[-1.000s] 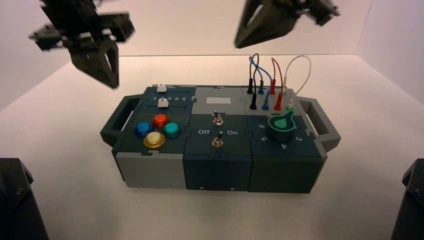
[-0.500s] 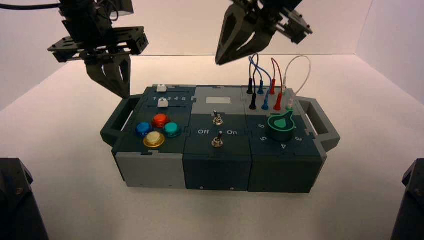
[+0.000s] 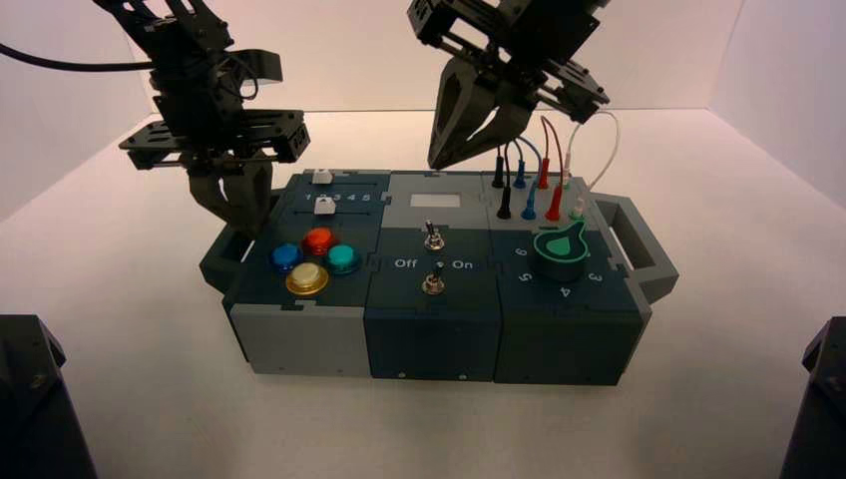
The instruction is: Flip the top switch on with the right gripper.
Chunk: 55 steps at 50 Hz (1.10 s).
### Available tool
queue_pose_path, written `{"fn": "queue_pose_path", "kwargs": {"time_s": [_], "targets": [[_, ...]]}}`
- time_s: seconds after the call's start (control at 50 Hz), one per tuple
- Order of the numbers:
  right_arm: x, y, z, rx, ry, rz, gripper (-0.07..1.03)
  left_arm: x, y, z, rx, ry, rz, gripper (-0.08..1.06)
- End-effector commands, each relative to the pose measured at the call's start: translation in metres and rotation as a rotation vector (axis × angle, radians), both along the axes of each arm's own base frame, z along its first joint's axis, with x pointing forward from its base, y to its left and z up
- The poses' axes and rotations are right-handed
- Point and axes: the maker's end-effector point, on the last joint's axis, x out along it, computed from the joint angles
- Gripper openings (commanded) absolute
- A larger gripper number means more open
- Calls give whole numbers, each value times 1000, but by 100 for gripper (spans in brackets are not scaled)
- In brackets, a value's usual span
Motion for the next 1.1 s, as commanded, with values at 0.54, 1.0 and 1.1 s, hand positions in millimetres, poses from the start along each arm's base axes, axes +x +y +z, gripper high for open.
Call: {"fn": "queue_pose_path", "kwargs": {"time_s": [0.54,1.0,1.1], "targets": [[-11,23,-18,3,86,-24,-2,-2,2,-14,23,24,-31,-3],[-3,21,-42,-41,89,-47,-2,-2,2,-14,23,22,-38,-3],[-2,20,-47,-49,88,-53,-2,-2,2,-14,24,22,-40,-3]]}}
